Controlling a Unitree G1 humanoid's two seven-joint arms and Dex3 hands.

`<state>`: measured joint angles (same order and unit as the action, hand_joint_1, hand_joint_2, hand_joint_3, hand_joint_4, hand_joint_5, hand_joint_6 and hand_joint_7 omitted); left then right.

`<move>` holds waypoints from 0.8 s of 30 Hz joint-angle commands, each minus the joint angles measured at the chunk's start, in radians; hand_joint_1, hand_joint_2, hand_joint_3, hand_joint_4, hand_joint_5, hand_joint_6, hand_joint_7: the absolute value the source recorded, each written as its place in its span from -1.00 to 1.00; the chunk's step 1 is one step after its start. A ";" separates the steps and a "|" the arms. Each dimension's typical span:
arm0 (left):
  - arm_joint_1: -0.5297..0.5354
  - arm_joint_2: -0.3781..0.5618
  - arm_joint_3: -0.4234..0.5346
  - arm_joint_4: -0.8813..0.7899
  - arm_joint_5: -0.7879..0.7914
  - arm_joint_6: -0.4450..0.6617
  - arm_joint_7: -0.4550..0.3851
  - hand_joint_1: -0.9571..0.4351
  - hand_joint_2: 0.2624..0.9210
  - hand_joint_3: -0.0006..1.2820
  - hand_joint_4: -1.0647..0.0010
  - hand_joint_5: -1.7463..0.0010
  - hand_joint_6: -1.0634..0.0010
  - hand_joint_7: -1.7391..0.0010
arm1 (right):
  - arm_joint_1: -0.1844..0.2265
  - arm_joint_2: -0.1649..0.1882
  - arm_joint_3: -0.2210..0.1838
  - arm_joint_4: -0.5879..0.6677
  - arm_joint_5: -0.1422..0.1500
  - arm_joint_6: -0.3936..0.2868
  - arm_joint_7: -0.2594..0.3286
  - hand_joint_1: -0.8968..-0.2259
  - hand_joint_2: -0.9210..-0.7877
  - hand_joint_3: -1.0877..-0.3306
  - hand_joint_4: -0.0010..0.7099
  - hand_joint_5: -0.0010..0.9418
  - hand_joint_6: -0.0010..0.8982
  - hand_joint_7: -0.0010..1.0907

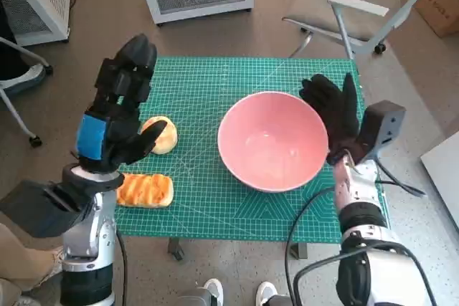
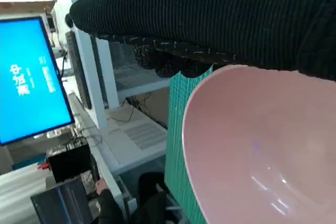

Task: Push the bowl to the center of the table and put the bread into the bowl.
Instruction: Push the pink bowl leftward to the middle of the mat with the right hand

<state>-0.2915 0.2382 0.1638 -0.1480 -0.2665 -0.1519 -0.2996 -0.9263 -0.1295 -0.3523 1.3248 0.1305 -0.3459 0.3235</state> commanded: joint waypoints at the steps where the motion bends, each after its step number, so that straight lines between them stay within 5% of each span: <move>1: 0.015 0.012 0.008 -0.027 0.014 0.006 0.010 -0.44 1.00 -0.57 0.91 1.00 1.00 0.48 | 0.007 0.020 0.011 0.010 -0.012 0.013 -0.003 0.01 -1.00 -0.07 -0.41 -0.98 -0.33 -0.87; 24: 0.034 0.006 0.013 -0.073 0.020 0.034 0.039 -0.41 0.99 -0.54 0.93 1.00 1.00 0.50 | -0.022 0.063 0.032 0.009 -0.027 0.015 -0.007 -0.04 -1.00 -0.06 -0.34 -0.98 -0.27 -0.85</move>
<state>-0.2642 0.2397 0.1688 -0.1982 -0.2443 -0.1270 -0.2689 -0.9461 -0.0810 -0.3266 1.3247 0.1131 -0.3459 0.3233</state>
